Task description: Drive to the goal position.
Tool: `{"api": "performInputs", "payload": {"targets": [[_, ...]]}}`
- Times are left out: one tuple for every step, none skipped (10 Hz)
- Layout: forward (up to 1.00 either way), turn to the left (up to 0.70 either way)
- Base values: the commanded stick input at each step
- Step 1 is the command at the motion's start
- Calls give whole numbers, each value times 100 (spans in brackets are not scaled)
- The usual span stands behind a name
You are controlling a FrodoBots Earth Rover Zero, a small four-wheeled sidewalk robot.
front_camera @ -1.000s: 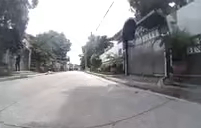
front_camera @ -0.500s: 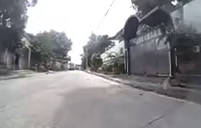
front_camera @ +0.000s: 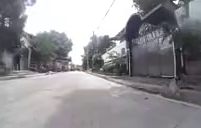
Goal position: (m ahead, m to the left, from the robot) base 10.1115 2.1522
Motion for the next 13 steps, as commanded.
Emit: {"api": "performInputs", "payload": {"targets": [[50,0],[50,0],[50,0],[50,0],[50,0],[50,0],[50,0],[50,0],[50,0],[50,0],[50,0],[50,0],[50,0]]}}
